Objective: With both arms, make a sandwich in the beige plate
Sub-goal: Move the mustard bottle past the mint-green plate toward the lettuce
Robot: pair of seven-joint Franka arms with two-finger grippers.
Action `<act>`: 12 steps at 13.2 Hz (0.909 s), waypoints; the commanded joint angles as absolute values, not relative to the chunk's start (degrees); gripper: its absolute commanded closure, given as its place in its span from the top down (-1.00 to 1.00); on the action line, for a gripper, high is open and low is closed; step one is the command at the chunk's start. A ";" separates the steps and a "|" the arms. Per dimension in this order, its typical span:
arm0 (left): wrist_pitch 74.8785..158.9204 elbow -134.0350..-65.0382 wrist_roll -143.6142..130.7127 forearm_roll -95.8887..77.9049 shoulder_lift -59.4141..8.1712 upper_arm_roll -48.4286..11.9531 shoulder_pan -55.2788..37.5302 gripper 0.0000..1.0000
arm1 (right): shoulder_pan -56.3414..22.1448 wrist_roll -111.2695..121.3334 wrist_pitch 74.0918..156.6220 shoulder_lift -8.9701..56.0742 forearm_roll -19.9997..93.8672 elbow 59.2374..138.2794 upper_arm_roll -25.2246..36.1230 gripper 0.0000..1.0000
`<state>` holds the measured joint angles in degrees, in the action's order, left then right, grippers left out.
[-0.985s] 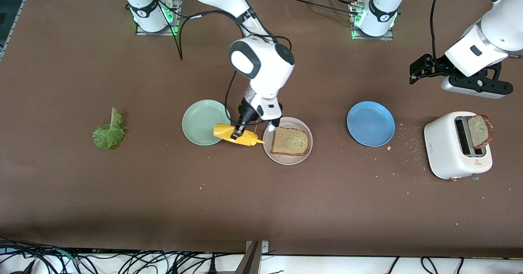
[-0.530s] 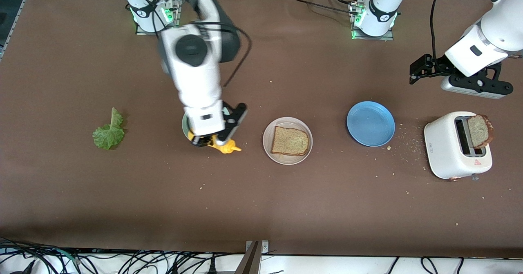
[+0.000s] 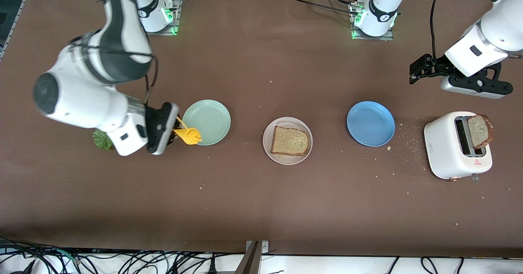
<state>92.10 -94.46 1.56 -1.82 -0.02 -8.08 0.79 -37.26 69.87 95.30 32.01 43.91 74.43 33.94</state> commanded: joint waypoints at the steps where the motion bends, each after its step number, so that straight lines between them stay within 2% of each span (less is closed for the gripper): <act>1: 90.97 -92.81 1.49 -2.55 -0.79 -7.65 0.35 1.00 | -29.47 78.62 91.68 32.95 53.04 75.93 32.26 -1.00; 3: 90.97 -92.81 1.41 -2.55 -0.79 -7.73 0.35 1.00 | -25.77 88.10 90.18 34.36 61.58 79.17 32.26 -1.00; 7: 90.97 -92.81 1.41 -2.55 -0.79 -7.73 0.35 1.00 | -21.89 102.62 80.96 37.09 70.73 82.79 32.26 -1.00; 9: 90.97 -92.81 1.41 -2.55 -0.79 -8.00 0.35 1.00 | -21.45 110.00 77.45 38.84 71.10 83.84 32.26 -1.00; 12: 90.97 -92.81 1.41 -2.55 -0.70 -8.00 0.35 1.00 | -21.09 120.28 76.38 39.72 71.10 90.41 32.34 -1.00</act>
<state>92.09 -94.46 1.56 -1.82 -0.04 -8.25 0.76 -22.00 113.34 77.94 40.13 69.51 85.86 32.82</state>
